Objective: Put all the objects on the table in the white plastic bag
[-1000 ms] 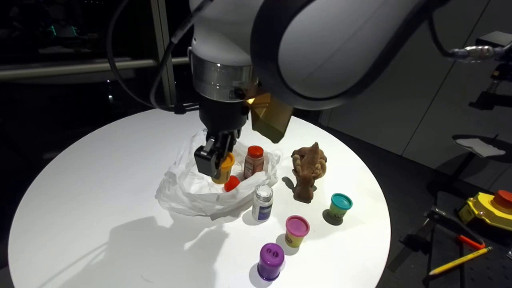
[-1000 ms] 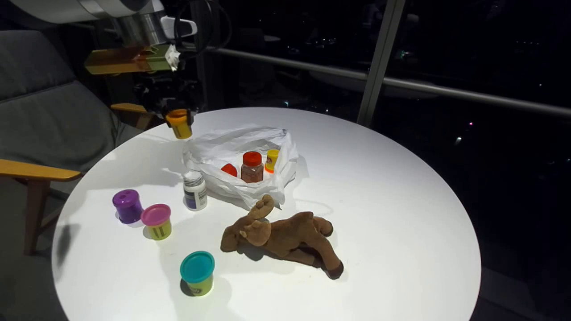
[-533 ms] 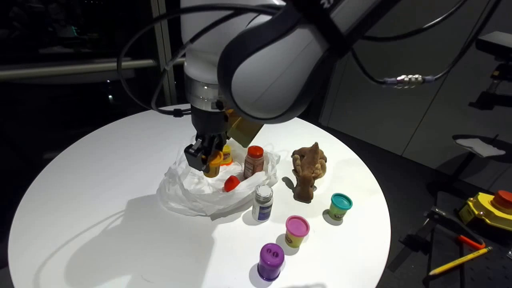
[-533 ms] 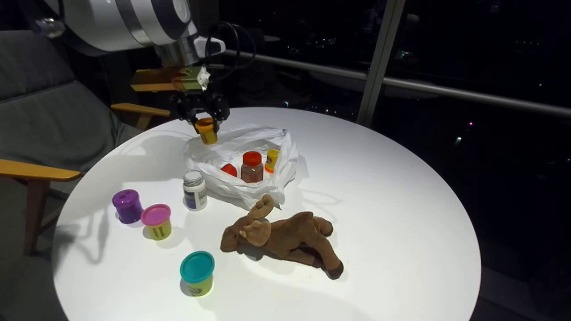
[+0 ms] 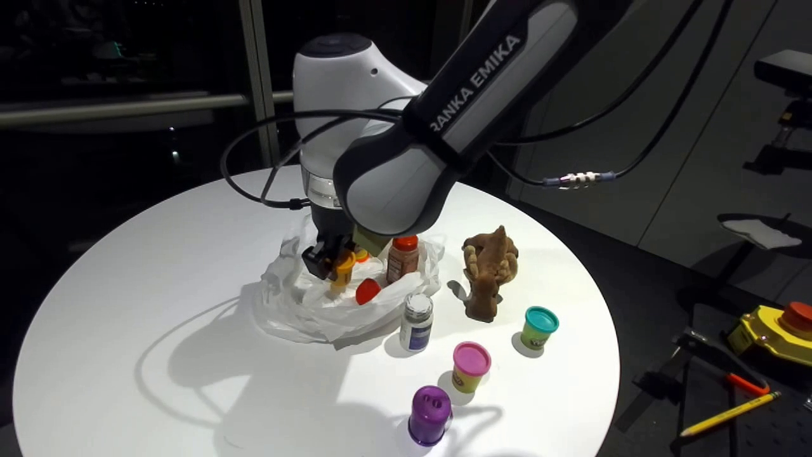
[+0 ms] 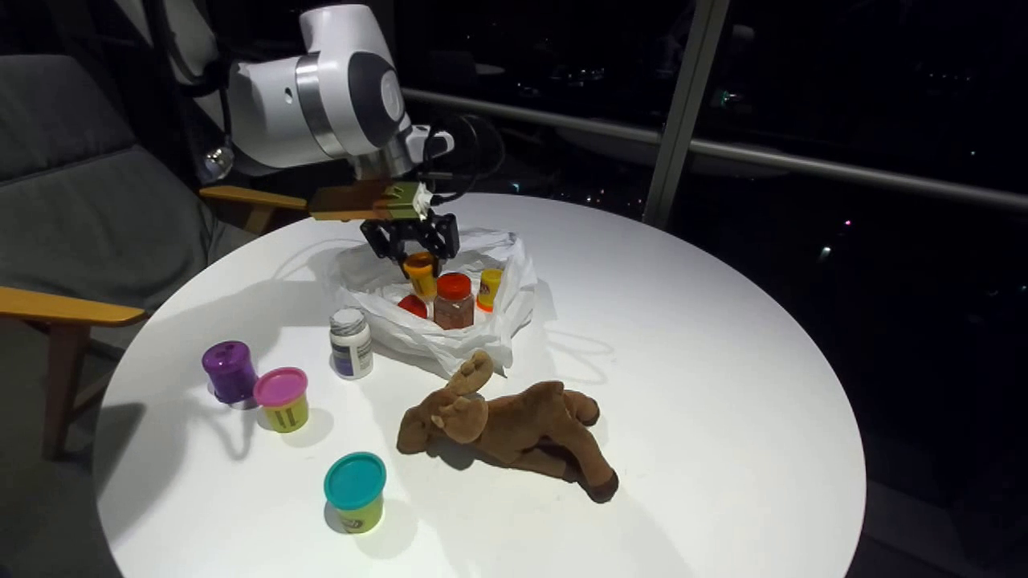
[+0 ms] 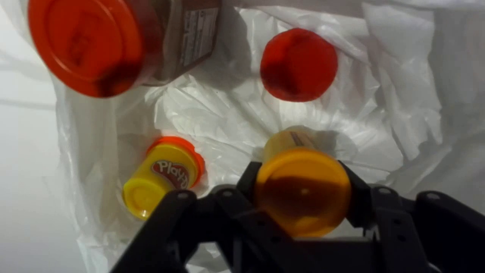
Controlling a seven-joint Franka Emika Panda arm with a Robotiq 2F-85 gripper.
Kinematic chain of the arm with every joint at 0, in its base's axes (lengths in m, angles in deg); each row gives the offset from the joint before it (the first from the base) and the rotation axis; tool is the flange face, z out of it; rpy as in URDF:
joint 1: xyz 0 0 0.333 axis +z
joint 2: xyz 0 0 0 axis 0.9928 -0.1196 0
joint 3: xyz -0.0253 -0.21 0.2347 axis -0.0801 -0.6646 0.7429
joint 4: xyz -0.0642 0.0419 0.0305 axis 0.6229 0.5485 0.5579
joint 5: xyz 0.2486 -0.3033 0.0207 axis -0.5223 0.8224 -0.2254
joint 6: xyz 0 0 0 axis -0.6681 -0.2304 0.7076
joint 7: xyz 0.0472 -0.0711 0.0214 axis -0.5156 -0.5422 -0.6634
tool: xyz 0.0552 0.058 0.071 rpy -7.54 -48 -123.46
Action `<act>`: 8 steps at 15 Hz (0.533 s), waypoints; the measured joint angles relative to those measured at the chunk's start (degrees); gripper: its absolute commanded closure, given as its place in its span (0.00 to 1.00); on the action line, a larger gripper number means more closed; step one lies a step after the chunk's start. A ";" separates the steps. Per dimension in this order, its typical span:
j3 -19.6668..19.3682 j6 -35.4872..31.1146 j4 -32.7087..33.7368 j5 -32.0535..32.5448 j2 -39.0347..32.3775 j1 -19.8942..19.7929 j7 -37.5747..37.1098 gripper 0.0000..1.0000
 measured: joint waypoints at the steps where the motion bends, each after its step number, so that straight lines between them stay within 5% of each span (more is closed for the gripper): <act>1: -0.18 0.00 1.02 -0.06 -1.13 -0.29 0.00 0.25; 5: -0.69 0.09 3.91 -1.11 -3.63 -1.48 -0.23 0.00; 8: -0.76 0.31 4.38 -3.28 -2.00 -2.64 -0.65 0.00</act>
